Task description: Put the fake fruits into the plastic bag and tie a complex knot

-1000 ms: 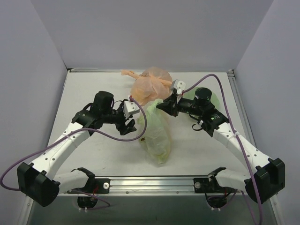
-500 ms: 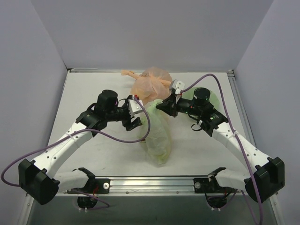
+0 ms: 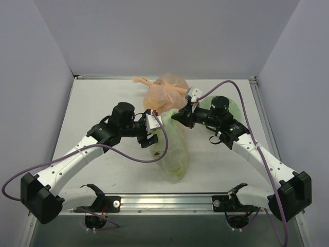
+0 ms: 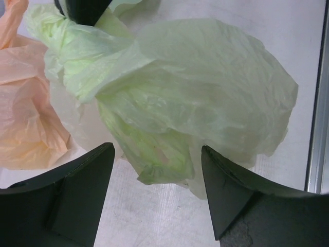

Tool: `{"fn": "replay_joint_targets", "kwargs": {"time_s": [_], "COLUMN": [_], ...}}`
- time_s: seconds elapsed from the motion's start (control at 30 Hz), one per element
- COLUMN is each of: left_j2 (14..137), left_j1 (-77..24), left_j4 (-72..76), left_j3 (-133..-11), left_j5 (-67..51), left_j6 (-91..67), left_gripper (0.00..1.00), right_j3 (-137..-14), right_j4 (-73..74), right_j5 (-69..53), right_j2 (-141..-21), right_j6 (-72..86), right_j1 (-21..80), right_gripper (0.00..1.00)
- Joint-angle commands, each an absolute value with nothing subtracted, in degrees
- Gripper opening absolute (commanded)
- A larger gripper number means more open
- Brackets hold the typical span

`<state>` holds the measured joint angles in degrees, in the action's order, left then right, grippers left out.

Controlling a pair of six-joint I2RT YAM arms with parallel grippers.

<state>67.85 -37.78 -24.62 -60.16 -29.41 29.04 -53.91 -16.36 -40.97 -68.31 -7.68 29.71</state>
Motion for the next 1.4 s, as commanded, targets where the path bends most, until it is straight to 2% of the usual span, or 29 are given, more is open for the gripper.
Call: {"fn": "replay_joint_targets", "kwargs": {"time_s": [0.0,0.1,0.13,0.2,0.23,0.3,0.33,0.57,0.87,1.13,1.37], "left_j2": [69.5,71.6,72.0,72.3,72.2,70.8,70.2,65.4,62.5,61.9,62.9], "left_j1": [-38.1,-38.0,-37.9,-37.6,-37.3,-36.9,-36.7,-29.7,-23.1,-15.9,-12.2], "left_j4": [-20.0,-18.8,-18.8,-20.0,-20.9,-21.6,-21.7,-24.9,-30.8,-34.7,-36.5], "left_j3": [-62.7,-64.2,-64.9,-65.1,-64.4,-62.9,-60.8,-55.9,-53.9,-52.6,-50.3], "left_j5": [-24.6,-22.9,-22.0,-21.9,-22.0,-22.1,-21.4,-18.4,-14.8,-12.3,-11.3], "left_j6": [27.3,25.9,25.4,24.4,24.1,24.1,24.0,18.0,18.6,18.7,21.4], "left_gripper": [0.78,0.68,0.55,0.39,0.20,0.03,0.00,0.00,0.00,0.00,0.00], "right_j3": [-56.1,-55.9,-56.0,-56.6,-56.9,-57.2,-57.5,-59.1,-60.0,-62.3,-61.3], "right_j4": [-17.8,-17.3,-17.0,-16.3,-15.6,-14.8,-14.7,-11.1,-6.4,7.5,14.5], "right_j5": [-43.9,-45.0,-45.3,-44.7,-44.6,-44.6,-45.1,-49.4,-51.4,-34.8,-27.0], "right_j2": [-67.5,-67.1,-67.1,-66.7,-66.7,-66.4,-66.3,-66.6,-68.6,-72.1,-75.2], "right_j6": [-7.2,-6.9,-6.8,-6.3,-6.2,-5.3,-4.5,2.4,6.9,5.0,7.2], "right_j1": [30.2,30.6,30.7,30.7,30.5,30.2,30.1,24.8,16.4,12.7,8.0], "right_gripper": [0.00,0.00,0.00,0.00,0.00,0.00,0.00,0.00,0.00,0.00,0.00]}}
